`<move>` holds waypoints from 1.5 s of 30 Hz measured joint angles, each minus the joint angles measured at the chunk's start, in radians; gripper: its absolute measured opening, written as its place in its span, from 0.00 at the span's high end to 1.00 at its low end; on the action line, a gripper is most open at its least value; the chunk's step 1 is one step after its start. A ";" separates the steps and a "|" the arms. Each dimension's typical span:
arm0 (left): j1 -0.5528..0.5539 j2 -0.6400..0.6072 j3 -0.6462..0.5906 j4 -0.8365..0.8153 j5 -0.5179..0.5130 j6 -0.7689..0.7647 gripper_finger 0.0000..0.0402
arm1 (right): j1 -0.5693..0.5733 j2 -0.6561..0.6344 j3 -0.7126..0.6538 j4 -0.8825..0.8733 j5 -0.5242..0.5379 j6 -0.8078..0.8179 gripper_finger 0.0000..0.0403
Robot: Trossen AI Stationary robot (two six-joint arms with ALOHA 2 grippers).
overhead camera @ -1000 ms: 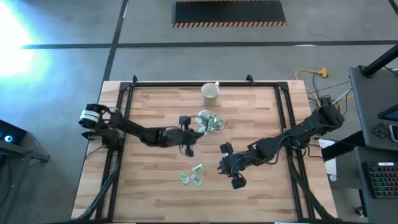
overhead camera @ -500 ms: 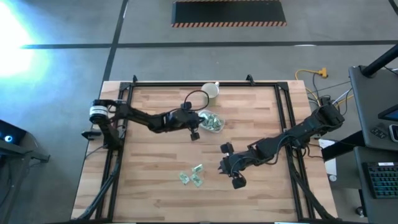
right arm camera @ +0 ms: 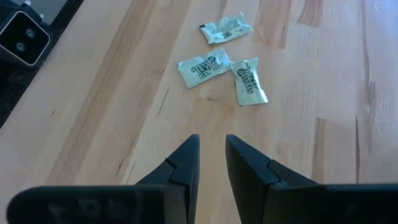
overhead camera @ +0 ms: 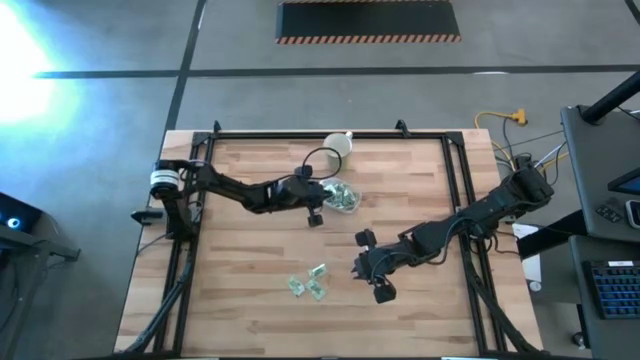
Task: Pick and place items into bin
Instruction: Put the green stevia packet into the transparent bin
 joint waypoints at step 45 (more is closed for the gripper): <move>-0.347 -0.591 -0.297 -0.416 0.004 -0.307 0.53 | -0.013 0.182 -0.024 0.408 0.152 -0.199 0.83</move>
